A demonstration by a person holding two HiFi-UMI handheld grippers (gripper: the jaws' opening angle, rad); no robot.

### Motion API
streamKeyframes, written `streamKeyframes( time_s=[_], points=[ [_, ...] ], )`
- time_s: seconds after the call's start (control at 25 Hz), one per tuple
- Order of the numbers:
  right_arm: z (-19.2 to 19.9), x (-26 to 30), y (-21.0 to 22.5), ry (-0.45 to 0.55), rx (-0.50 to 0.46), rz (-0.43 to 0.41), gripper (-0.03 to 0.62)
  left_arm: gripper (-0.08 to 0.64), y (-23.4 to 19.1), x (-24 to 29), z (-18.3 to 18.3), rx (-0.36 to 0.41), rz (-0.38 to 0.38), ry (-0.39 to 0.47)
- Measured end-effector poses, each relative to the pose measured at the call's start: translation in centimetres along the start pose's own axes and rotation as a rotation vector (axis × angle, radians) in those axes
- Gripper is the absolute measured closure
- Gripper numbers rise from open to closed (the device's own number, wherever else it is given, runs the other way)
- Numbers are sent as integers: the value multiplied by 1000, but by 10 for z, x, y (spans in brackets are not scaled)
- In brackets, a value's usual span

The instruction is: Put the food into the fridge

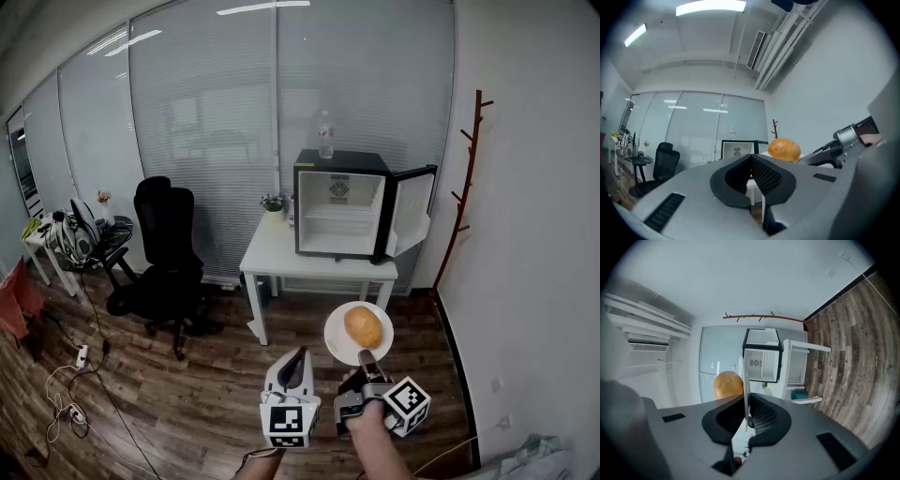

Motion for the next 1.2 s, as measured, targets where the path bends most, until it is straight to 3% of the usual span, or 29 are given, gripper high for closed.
streamKeyframes(
  time_s=[0.52,1.2],
  points=[
    [-55,-69,13,-35,16,-7,552,534,84,-37,-9,11,-17,-13],
    [-75,-65,20,-36,14,8,552,534,98,-24,-7,13,-25,2]
  ],
)
Point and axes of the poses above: the fingertips, and each gripper's own axes: x forward along the fingers, y to its right, z out of its underside, the point moved 7 cm from there along -x, backward along the fingers, and after that the axes turned 6 degrees about y, right-handed, at the moved point
